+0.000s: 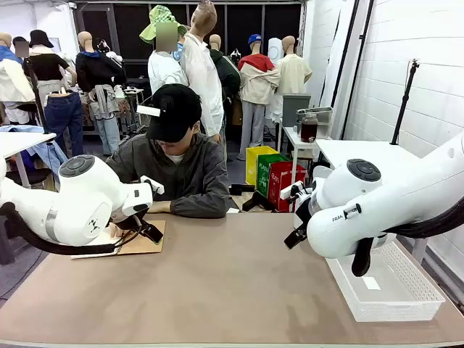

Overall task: Sort the paper based on its condition.
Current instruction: If a person hands you a paper, place it in the Organizing basket , and if it's crumpled, put it in the Trash can.

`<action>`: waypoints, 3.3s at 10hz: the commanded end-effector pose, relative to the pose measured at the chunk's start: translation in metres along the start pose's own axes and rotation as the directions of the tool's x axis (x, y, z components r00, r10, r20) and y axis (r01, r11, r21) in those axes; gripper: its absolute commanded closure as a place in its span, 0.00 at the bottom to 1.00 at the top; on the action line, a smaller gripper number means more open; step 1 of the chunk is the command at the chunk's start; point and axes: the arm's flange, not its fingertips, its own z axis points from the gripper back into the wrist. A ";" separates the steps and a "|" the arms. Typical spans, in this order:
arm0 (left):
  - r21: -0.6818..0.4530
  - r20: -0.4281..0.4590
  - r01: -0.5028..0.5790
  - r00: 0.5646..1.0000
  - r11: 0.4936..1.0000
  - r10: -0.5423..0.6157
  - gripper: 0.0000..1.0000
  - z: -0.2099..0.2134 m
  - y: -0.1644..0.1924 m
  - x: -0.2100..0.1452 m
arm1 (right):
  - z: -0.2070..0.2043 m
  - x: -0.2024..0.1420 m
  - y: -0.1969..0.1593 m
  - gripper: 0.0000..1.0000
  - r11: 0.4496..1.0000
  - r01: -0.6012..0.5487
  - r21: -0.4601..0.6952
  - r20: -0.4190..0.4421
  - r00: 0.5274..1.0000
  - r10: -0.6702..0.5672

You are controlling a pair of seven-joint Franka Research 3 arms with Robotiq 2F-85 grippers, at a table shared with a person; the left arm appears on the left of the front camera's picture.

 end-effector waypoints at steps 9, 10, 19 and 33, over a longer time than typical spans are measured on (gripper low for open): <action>0.001 0.002 0.004 1.000 1.000 -0.004 0.00 0.001 0.000 0.000 | 0.002 0.000 0.001 0.00 1.000 0.000 0.004 0.004 1.000 0.000; 0.001 0.002 0.004 1.000 1.000 -0.004 0.00 0.001 0.000 0.000 | 0.002 0.000 0.001 0.00 1.000 0.000 0.004 0.004 1.000 0.000; 0.013 0.041 0.016 0.999 1.000 -0.016 0.00 0.112 -0.011 0.043 | 0.114 0.041 -0.018 0.00 0.996 -0.050 0.070 0.102 0.994 0.042; -0.245 0.407 0.297 0.896 0.923 -0.180 0.00 0.162 0.004 0.032 | 0.158 0.046 -0.040 0.00 0.905 -0.290 0.311 0.416 0.898 0.145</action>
